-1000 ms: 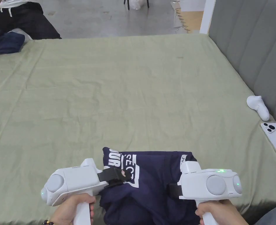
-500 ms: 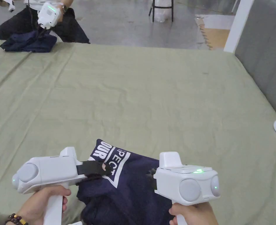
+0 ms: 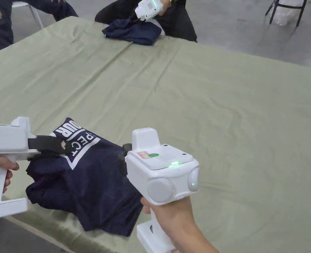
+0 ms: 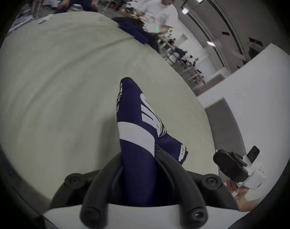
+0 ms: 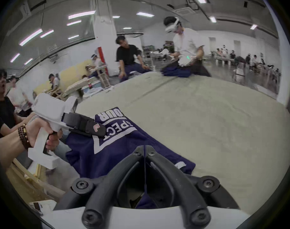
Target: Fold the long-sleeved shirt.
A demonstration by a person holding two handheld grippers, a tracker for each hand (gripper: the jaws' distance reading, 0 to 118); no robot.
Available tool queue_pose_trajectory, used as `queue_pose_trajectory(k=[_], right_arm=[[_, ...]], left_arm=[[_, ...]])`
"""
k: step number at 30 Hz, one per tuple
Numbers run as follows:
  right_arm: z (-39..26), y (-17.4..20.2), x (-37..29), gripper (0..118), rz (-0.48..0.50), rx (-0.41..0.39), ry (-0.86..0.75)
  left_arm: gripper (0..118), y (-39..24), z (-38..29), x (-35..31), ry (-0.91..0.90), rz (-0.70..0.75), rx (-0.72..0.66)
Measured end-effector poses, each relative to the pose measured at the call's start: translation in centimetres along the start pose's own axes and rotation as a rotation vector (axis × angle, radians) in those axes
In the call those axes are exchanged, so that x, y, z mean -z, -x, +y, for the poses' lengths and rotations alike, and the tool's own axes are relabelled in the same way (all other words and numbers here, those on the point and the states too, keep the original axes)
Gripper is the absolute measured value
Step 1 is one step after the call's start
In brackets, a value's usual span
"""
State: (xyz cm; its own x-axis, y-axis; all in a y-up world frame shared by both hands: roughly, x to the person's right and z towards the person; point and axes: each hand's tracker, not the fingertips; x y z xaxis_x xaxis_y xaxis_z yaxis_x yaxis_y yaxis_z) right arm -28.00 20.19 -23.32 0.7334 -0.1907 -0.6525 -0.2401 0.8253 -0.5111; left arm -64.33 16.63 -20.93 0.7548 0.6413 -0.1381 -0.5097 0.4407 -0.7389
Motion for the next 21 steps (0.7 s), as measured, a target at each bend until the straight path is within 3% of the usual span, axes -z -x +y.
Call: queue_pose_trajectory(k=[3, 4, 5, 6, 7, 10, 11, 12, 13, 14, 18, 21], right_arm=[[-0.3, 1.0, 1.7, 0, 0.036, 0.0, 0.025], [-0.5, 1.1, 1.9, 0, 0.039, -0.005, 0.029], [-0.7, 1.1, 1.8, 0, 0.045, -0.012, 0.036], [-0.9, 1.0, 1.6, 0, 0.047, -0.015, 0.043], [-1.0, 0.7, 1.1, 0, 0.044, -0.013, 0.049], [-1.0, -0.3, -1.4, 0, 0.051, -0.001, 0.026], [-0.7, -0.5, -2.5, 0, 0.045, -0.002, 0.018], [-0.5, -0.8, -3.6, 0, 0.036, -0.003, 0.003], [-0.1, -1.3, -5.0, 0, 0.032, -0.004, -0.02], [0.4, -1.7, -6.7, 0, 0.023, -0.002, -0.056], [2.7, -4.2, -14.6, 0, -0.046, -0.001, -0.201], [4.3, -6.7, -22.2, 0, -0.158, -0.033, -0.33]], left_arm=[[32, 1.2, 0.0, -1.1, -0.044, 0.069, -0.057], [72, 1.1, -0.1, -1.5, -0.097, 0.111, -0.031], [102, 0.9, -0.2, -1.7, -0.116, 0.111, 0.005], [111, 0.8, -0.2, -2.4, -0.126, 0.085, 0.029], [107, 0.7, 0.4, -2.6, -0.182, 0.03, 0.011], [106, -1.5, 0.2, -3.7, -0.194, 0.088, 0.027], [94, -2.2, 0.3, -4.5, -0.202, 0.086, 0.036], [65, -3.2, 0.2, -4.9, -0.201, 0.061, 0.057], [7, -5.0, -0.1, -5.0, -0.203, 0.028, 0.085], [6, -7.2, -0.7, -5.0, -0.191, 0.071, 0.139], [4, -16.6, -3.6, -5.1, -0.257, -0.084, 0.284], [4, -24.7, -6.4, -5.2, -0.36, -0.168, 0.337]])
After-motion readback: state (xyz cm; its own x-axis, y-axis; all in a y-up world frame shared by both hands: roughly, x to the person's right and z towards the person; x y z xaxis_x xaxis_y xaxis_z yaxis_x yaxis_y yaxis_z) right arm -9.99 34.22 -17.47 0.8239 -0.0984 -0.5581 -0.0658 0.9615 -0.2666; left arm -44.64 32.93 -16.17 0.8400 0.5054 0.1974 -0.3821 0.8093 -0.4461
